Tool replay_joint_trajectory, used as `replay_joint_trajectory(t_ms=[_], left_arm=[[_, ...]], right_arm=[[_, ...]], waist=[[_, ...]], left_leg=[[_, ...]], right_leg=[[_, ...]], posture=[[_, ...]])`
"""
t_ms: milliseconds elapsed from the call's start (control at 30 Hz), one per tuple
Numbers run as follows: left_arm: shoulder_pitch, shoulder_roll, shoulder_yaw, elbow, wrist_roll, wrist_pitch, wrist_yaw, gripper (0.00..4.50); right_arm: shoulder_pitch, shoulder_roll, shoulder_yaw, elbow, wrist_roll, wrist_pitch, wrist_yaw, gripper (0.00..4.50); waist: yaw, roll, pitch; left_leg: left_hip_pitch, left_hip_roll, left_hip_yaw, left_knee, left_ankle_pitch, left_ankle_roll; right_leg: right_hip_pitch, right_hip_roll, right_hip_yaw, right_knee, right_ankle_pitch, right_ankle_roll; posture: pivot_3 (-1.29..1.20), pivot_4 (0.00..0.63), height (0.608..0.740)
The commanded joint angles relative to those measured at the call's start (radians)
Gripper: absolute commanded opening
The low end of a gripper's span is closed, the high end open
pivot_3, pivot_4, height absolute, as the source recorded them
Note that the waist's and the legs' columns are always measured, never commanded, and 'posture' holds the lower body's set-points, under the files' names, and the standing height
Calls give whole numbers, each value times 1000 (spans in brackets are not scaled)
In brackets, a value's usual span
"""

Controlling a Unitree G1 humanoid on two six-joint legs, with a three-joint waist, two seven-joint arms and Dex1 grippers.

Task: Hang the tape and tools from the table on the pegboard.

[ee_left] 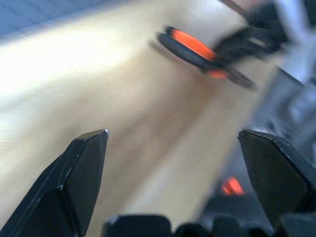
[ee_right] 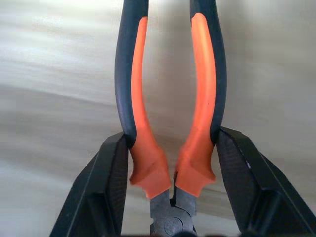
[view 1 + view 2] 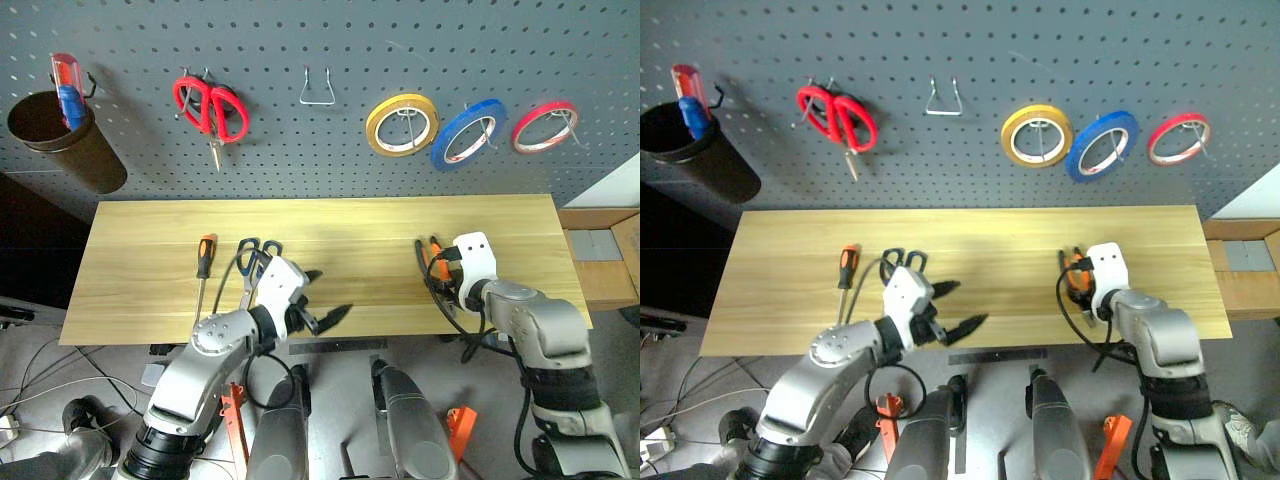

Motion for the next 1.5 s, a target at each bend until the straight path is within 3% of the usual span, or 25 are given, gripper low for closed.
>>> replay_joint_trajectory(t_ms=[33,200,467,567,900,1200,1500], left_arm=[[18,5,105,-136,-62,-13,36,4500],[-8,7,195,-187,-74,-7,107,4500],[-76,-80,168,-80,76,-165,268,4500],[-60,-106,168,-82,100,-203,304,4500],[31,-115,75,-119,144,-333,278,4500],[37,-107,40,-132,223,-466,279,4500],[17,-139,69,-164,225,-489,333,4500]], right_arm=[[-21,9,-2,-191,140,-52,129,2126],[-227,135,-49,-124,229,-158,144,2126],[-500,250,-15,167,122,-544,190,2126],[-577,289,-7,257,83,-675,186,2126],[-689,345,-15,402,62,-853,199,2126],[-804,419,8,514,-50,-1008,92,2126],[-848,458,-9,698,-96,-1123,44,2126]], waist=[[-1,0,0],[3,0,0],[26,-2,-1],[28,-2,-1],[29,-2,-1],[26,-2,-1],[27,-2,-1]], left_leg=[[0,0,0,0,0,0],[0,0,-2,2,0,-1],[-1,-1,-2,2,1,-2],[-11,0,-2,2,2,-3],[-11,1,-2,2,2,-3],[-9,0,-2,2,3,-4],[-10,0,-2,2,3,-4]], right_leg=[[0,1,-1,0,0,0],[0,1,-1,1,3,-4],[0,0,-4,1,5,-6],[-10,-1,-4,3,6,-7],[-10,-4,-4,3,7,-8],[-10,-1,-5,5,8,-10],[-10,-2,-5,5,8,-10]], posture=[[-18,406,740],[16,386,740],[5,371,740],[8,374,740],[26,378,740],[1,369,740],[11,369,740]])
